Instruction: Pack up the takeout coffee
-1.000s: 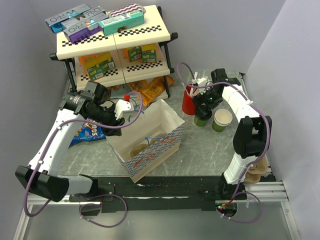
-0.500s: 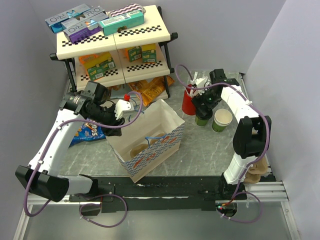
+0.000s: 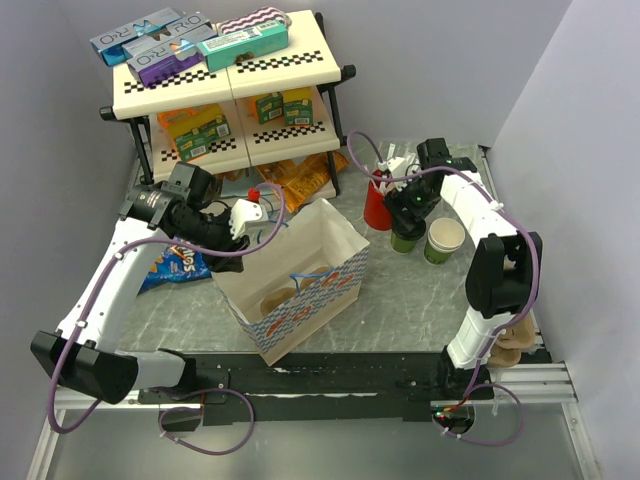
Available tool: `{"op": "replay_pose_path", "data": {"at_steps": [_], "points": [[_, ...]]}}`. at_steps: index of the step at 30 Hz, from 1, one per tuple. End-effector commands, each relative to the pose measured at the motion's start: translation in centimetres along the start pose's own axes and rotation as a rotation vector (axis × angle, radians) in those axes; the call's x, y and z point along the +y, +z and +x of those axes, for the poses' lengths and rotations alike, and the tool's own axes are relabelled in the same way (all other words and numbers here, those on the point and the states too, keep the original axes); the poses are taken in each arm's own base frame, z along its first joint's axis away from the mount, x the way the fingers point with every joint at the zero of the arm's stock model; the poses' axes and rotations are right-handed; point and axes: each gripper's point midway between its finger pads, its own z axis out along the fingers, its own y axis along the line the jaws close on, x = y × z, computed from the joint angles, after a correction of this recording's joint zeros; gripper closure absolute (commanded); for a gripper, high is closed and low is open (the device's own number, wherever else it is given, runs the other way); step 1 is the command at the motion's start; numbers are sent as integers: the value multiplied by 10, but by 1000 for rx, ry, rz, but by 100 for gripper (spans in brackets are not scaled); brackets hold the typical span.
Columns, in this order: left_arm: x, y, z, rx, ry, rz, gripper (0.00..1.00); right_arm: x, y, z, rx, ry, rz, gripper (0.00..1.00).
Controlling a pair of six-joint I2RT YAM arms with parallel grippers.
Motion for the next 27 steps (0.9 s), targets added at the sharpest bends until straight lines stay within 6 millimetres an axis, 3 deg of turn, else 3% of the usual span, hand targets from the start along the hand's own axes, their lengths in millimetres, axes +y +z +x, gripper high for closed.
{"op": "replay_pose_path", "data": {"at_steps": [1,5,9,16,18,21,22,26,27], "points": [[-10,-1,-1,-18,-3,27,53,3,-14,-2,-12,-46,29,20],[-10,-1,-1,-17,3,32,53,8,-17,2,-4,-40,20,28],[-9,0,-1,-13,14,34,54,12,-22,8,5,-30,18,29],[-8,-3,-7,-35,26,26,55,27,-60,6,-46,-26,34,35],[-7,-4,-9,-41,35,23,56,34,-71,7,-53,-35,29,51],[-7,-5,-10,-43,46,16,57,43,-90,6,-76,-49,28,92],[-6,-6,-10,-43,47,13,59,46,-99,4,-91,-55,36,100],[-6,-9,-16,-59,72,12,65,64,-137,-20,-211,-76,8,100],[-6,-11,-19,-66,76,10,66,69,-161,-31,-267,-98,20,100]]}}
